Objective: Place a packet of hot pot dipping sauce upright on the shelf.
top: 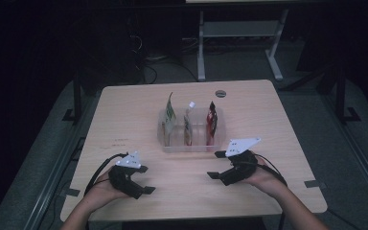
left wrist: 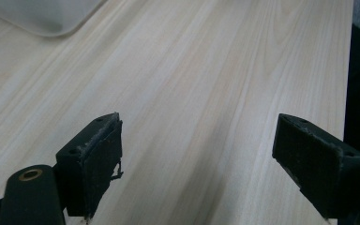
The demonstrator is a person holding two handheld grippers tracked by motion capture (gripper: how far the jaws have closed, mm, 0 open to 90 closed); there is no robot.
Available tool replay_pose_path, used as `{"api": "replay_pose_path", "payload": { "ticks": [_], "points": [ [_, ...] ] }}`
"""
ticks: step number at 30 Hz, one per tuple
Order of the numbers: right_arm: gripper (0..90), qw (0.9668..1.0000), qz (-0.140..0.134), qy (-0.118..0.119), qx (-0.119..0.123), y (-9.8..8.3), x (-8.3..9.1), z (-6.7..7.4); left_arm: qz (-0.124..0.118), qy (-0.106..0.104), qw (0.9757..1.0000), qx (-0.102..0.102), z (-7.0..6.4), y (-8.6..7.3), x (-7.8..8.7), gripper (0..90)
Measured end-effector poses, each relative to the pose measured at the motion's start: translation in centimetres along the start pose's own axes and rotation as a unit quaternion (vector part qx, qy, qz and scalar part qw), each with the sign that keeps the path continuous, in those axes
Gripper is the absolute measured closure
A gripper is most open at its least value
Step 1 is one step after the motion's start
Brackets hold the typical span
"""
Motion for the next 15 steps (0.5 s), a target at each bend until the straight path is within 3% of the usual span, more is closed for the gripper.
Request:
{"api": "replay_pose_path", "payload": {
  "ticks": [2,6,15],
  "points": [
    [22.8,1.0,0.003,-0.004,-0.001,-0.3,0.1,-0.1,0.005,-0.001,1.0,-0.003,-0.1,-0.1,-0.1,15.7],
    [21.0,0.9992,0.022,-0.035,-0.002,-2.3,0.7,-0.9,0.019,0.0,0.9998,-0.01,-0.2,-0.3,-0.3,15.7],
    [18.3,0.9975,0.035,-0.058,-0.019,-4.7,2.2,-2.0,0.039,0.002,0.9991,-0.017,-0.1,-0.8,-0.5,15.9]
  ]
}}
Point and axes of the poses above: each handheld gripper's, and its own axes: x roughly backward along the jaws, y roughly out of its top, z roughly to its left, the point moved 5 cm from there along -x, roughly forward along the jaws, and after that the axes turned 2 degrees about -z, right-handed, at the moved point
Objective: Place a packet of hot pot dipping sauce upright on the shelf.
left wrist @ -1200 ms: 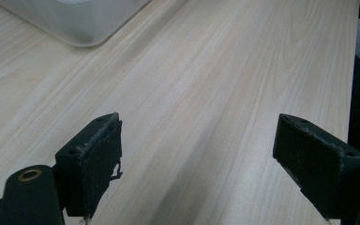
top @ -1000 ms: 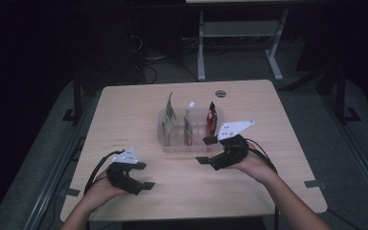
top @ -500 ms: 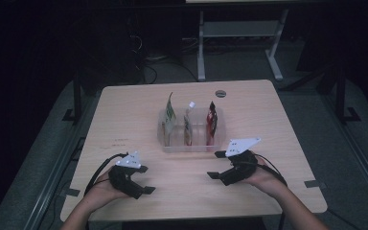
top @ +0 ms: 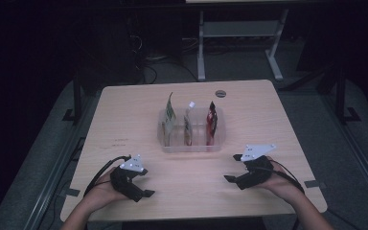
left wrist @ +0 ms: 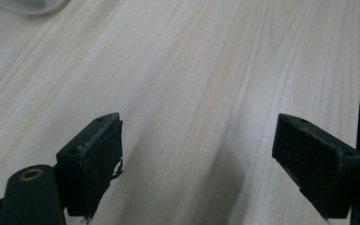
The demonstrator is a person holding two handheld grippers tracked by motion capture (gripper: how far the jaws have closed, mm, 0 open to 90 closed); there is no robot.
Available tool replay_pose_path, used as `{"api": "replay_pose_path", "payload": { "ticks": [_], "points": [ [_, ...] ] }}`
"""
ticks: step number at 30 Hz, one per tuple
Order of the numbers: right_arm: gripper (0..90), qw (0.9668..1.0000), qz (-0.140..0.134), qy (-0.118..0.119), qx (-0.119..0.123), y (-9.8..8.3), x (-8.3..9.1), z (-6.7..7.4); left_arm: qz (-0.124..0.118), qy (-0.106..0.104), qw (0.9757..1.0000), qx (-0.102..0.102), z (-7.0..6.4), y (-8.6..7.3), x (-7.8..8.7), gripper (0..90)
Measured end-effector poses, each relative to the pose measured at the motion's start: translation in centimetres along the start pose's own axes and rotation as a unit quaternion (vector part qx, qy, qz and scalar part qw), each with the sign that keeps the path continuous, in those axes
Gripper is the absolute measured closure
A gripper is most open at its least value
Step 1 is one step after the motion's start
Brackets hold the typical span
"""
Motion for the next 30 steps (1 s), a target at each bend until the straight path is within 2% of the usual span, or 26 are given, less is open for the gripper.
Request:
{"api": "replay_pose_path", "payload": {
  "ticks": [4,6,22,30],
  "points": [
    [17.4,1.0,0.004,-0.008,-0.002,-0.44,-0.09,-0.54,0.003,0.002,1.0,-0.003,0.12,-0.13,-0.12,15.9],
    [16.9,0.9999,0.005,-0.006,-0.008,-0.52,-0.21,-0.54,0.003,0.002,1.0,-0.002,0.12,-0.17,-0.14,15.9],
    [15.9,1.0,0.005,-0.004,0.001,-0.64,-0.52,-0.43,0.008,0.01,0.9999,0.0,0.27,-0.42,-0.4,15.9],
    [15.7,1.0,0.002,-0.006,0.002,-0.59,-0.44,-0.5,0.009,0.01,0.9999,-0.007,0.3,-0.33,-0.43,15.9]
  ]
}}
Point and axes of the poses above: each handheld gripper's, and its own axes: x roughly backward along the jaws, y roughly out of its top, z roughly to its left, the point moved 5 cm from there along -x, roughly forward along the jaws, and after that the axes turned 2 degrees about -z, right-handed, at the moved point
